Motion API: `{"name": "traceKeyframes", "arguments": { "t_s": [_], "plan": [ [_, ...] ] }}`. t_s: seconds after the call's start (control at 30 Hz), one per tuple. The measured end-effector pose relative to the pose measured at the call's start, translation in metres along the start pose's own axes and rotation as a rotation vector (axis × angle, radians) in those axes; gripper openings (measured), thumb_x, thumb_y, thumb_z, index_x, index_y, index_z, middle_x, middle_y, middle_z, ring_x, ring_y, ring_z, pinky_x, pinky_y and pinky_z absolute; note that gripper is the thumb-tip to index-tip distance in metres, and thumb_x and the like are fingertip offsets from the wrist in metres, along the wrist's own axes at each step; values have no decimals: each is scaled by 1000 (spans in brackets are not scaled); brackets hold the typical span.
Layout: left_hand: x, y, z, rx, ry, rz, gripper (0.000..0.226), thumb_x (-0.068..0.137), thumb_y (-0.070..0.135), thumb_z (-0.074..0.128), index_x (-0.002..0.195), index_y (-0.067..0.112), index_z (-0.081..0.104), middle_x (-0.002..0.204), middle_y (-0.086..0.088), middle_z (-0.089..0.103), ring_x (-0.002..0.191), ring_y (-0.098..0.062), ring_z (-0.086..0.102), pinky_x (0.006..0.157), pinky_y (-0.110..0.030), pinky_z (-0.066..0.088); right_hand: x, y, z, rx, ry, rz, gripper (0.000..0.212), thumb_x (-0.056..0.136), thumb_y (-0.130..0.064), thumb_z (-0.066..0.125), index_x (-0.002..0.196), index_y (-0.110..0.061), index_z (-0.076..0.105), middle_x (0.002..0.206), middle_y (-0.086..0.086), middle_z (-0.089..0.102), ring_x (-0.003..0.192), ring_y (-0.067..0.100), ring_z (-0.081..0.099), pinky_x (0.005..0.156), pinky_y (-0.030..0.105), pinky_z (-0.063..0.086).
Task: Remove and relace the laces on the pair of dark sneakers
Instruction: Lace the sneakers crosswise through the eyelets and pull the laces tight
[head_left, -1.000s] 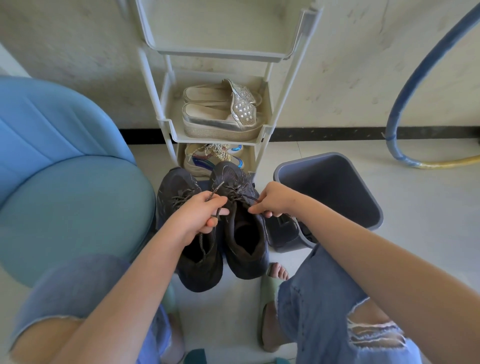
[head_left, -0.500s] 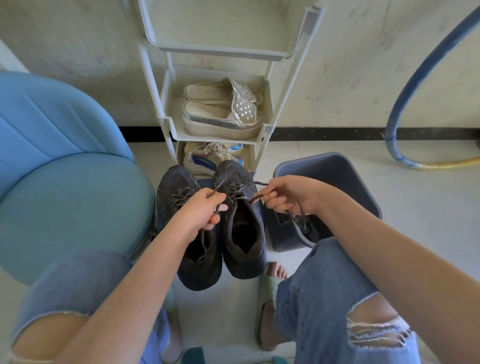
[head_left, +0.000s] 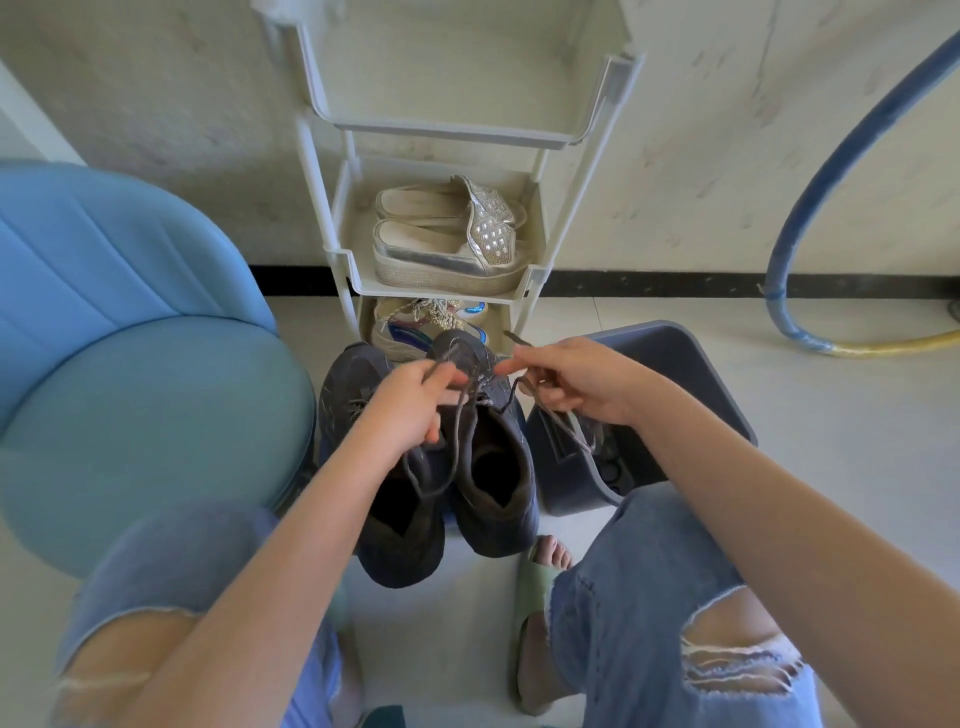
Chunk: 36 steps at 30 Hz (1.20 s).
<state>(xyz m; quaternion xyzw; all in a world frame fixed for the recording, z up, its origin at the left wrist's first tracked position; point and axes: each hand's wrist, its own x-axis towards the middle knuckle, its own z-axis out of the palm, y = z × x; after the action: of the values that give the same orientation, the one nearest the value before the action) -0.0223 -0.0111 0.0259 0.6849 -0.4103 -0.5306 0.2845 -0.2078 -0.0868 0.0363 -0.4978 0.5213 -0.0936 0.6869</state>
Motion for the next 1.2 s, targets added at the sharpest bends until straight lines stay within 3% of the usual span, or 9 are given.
{"name": "traceKeyframes", "arguments": {
  "t_s": [0.1, 0.23, 0.33, 0.43, 0.53, 0.67, 0.97, 1.1, 1.2],
  "plan": [
    [-12, 35, -21, -140, 22, 121, 36, 104, 31, 32, 108, 8, 58, 91, -4, 74, 32, -3, 31, 33, -14, 23, -17, -35, 5, -165, 62, -238, 37, 102, -30, 42, 101, 0, 64, 55, -1, 50, 38, 6, 34, 38, 15, 27],
    [-29, 93, -33, -344, 144, 277, 40, 103, 35, 30, 102, 8, 60, 78, 2, 70, 38, -3, 40, 36, -14, 28, -42, -88, 22, -79, 85, -436, 37, 104, -32, 36, 80, -11, 55, 52, -4, 44, 41, 8, 33, 40, 16, 28],
    [-38, 138, -32, -402, 209, 360, 40, 103, 39, 28, 93, 21, 63, 85, 2, 67, 70, -8, 61, 57, -18, 48, -61, -121, 38, -91, 190, -624, 37, 104, -30, 36, 77, -14, 55, 58, -2, 52, 48, 9, 45, 49, 20, 38],
    [-47, 176, -30, -525, 120, 402, 40, 102, 41, 31, 107, 18, 63, 99, -5, 68, 89, -17, 64, 82, -30, 52, -77, -149, 47, -131, 301, -777, 35, 103, -26, 40, 91, -2, 62, 78, 16, 65, 72, 22, 64, 74, 28, 52],
    [-53, 193, -29, -479, 99, 485, 39, 103, 35, 30, 121, 18, 60, 119, -9, 65, 105, -18, 62, 81, -27, 51, -87, -163, 49, -131, 354, -825, 37, 102, -31, 43, 104, 1, 62, 94, 26, 66, 88, 37, 64, 88, 47, 49],
    [-66, 195, -40, -363, -1, 558, 36, 104, 35, 27, 110, 31, 62, 123, -2, 63, 95, -9, 60, 66, -16, 47, -104, -166, 47, -229, 346, -828, 27, 102, -27, 41, 94, -15, 64, 86, 11, 67, 85, 30, 65, 89, 44, 52],
    [-77, 201, -60, -175, -224, 484, 38, 105, 26, 28, 130, 15, 54, 129, -4, 58, 110, -12, 58, 97, -22, 46, -113, -164, 40, -253, 180, -773, 32, 103, -27, 37, 91, -18, 65, 88, -1, 69, 80, 2, 66, 89, 22, 51],
    [-81, 205, -63, -187, -333, 395, 40, 104, 29, 27, 134, 15, 50, 103, 2, 62, 77, -1, 63, 66, -15, 52, -117, -163, 41, -200, 130, -751, 36, 104, -30, 34, 92, -9, 61, 84, 8, 65, 77, 11, 66, 86, 26, 54],
    [-72, 205, -65, -172, -392, 352, 41, 104, 34, 25, 129, 18, 53, 111, -3, 60, 96, -15, 60, 85, -26, 49, -113, -162, 41, -161, 105, -711, 40, 102, -38, 35, 92, -10, 61, 84, 8, 64, 81, 18, 66, 85, 32, 56]
  ]
}}
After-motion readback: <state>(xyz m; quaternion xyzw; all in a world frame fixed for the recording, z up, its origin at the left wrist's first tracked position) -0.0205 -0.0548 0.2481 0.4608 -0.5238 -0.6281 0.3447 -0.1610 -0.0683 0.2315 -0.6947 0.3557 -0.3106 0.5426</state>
